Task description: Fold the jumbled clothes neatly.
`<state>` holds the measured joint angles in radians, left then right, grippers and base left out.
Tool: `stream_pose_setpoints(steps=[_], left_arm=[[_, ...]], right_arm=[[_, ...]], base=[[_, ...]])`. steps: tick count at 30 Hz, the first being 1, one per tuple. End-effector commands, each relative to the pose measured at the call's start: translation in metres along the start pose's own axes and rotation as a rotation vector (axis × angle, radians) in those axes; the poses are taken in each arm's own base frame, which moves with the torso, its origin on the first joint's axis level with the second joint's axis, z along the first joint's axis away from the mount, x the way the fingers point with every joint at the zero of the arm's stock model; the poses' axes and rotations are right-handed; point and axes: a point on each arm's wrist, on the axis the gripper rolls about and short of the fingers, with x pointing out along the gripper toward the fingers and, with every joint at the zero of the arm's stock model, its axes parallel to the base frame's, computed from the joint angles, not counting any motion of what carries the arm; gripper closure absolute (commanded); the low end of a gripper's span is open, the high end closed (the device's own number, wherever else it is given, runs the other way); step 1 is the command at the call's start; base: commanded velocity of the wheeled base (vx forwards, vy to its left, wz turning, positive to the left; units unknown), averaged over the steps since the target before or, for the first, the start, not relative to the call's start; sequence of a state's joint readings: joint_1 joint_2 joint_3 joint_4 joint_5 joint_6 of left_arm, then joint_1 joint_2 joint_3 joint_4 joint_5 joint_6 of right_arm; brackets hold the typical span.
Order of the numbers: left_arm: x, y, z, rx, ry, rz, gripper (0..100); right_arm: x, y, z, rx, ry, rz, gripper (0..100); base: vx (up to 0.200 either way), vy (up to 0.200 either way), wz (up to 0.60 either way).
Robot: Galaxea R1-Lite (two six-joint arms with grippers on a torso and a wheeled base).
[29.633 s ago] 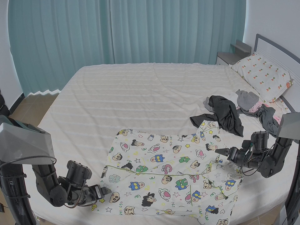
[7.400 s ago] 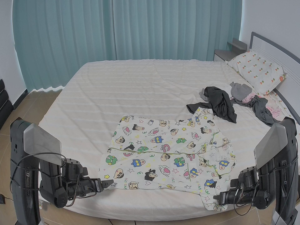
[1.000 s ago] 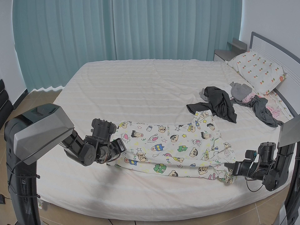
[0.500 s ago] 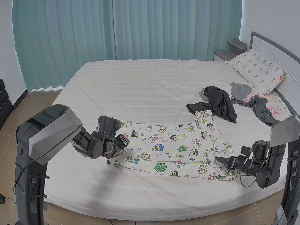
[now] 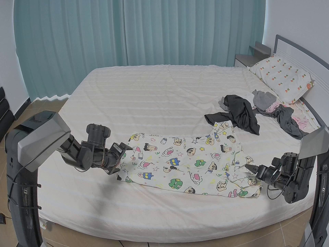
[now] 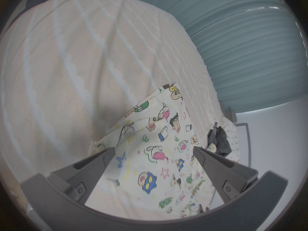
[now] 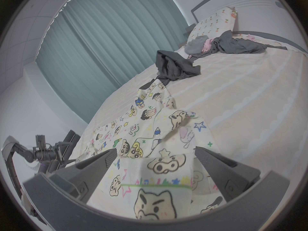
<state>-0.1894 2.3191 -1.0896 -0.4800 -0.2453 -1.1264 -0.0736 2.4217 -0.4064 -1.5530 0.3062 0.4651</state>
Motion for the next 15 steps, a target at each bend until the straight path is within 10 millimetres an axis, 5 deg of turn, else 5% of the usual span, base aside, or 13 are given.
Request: stream_pose_setpoints(steps=[1,15], left_arm=[[-0.05,0.014,0.001,-0.014,-0.01,-0.171,0],[-0.063,0.052,-0.022,0.149,-0.04,-0.239,0]], right_arm=[[-0.003,-0.008,0.019,0.1,-0.081,-0.008,0],[-0.001,-0.007,0.024,0.255,-0.084,0.035,0]], base=[[0.0,0.0,0.0],[0.0,0.0,0.0]])
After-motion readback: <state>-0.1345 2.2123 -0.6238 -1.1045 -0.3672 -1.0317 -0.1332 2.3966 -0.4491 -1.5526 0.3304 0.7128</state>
